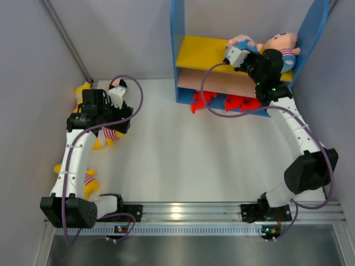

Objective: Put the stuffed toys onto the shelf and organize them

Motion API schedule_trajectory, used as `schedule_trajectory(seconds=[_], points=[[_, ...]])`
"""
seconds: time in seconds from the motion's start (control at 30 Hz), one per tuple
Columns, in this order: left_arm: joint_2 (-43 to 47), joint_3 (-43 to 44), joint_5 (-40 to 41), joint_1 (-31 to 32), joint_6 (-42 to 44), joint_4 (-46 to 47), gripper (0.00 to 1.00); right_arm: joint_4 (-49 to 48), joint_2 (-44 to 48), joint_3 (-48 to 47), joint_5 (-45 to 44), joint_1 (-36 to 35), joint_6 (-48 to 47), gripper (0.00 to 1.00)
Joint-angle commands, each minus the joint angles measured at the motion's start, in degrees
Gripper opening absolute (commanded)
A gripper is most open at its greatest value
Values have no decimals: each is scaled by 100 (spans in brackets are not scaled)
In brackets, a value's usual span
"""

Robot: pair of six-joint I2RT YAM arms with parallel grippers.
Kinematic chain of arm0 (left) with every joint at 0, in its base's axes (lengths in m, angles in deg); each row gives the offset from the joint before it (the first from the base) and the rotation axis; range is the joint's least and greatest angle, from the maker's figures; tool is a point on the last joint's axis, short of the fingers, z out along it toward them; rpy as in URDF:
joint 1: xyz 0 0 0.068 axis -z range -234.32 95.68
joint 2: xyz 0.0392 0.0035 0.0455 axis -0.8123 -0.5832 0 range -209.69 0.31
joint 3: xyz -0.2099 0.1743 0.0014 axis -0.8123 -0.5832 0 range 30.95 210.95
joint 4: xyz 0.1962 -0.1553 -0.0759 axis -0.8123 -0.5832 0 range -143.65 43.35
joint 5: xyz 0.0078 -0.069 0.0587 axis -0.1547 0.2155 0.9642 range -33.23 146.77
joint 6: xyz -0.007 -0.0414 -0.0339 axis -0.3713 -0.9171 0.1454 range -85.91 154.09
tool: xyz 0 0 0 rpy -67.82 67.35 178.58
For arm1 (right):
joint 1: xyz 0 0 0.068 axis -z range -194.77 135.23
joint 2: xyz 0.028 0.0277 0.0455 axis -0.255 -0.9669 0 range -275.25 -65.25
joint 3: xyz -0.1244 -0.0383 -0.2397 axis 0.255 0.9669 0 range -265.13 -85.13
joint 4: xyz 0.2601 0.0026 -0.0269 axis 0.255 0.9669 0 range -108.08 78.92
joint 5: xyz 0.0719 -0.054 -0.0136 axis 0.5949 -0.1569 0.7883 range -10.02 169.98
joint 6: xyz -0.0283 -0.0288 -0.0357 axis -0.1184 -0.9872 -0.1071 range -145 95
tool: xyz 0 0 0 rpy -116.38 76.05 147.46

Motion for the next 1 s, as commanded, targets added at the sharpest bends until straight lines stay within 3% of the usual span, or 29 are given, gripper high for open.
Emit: schedule_trajectory(seconds=[0.0,0.43,0.77,0.8,0.83,0.93,0.97], points=[[-11,135,129,4,-79,121,99,-434,-242,535,329,180,-606,0],[-11,118,77,4,-70,130,99,-365,-409,1082,153,769,-659,0],[50,118,94,4,-61,121,99,-294,-401,1153,-75,770,-800,2],[41,118,103,4,-61,130,99,-268,-374,1144,-75,778,-800,5],[50,109,112,4,-53,130,99,-251,-357,1118,-84,778,-800,22],[-2,65,103,4,-9,121,99,-286,-225,1126,-23,770,-739,49],[-20,65,147,4,-9,130,99,-242,-138,1135,21,769,-730,54]])
